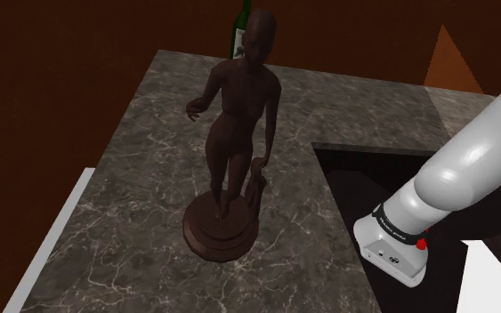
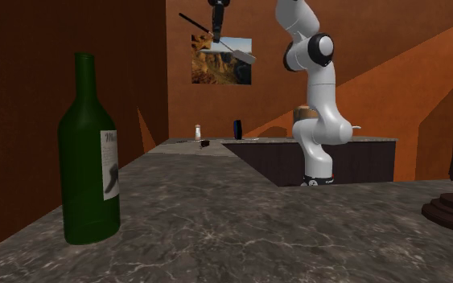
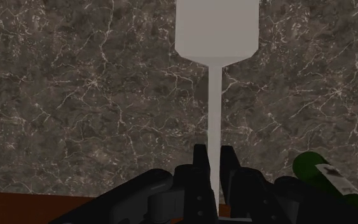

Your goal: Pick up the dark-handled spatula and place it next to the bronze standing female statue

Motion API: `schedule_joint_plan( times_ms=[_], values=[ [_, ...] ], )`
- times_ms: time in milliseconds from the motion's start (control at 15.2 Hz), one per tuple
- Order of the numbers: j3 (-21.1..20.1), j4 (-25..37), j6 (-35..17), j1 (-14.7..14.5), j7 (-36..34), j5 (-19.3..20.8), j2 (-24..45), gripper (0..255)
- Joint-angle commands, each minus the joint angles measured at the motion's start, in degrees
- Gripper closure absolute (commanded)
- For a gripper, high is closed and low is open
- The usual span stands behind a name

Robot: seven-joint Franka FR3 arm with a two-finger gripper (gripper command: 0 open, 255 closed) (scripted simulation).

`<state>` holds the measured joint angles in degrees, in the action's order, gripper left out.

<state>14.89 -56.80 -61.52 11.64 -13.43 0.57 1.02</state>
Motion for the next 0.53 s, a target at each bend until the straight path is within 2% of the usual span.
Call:
schedule_joint_plan(
  times_ms=[0,462],
  values=[
    [-1.96,-5.31,-1.32,-2.17,-3.45,1.46,-4.01,255],
    [-9.13,-13.6,-2.05,-7.18,-15.16,2.68,-11.25,255]
  ],
)
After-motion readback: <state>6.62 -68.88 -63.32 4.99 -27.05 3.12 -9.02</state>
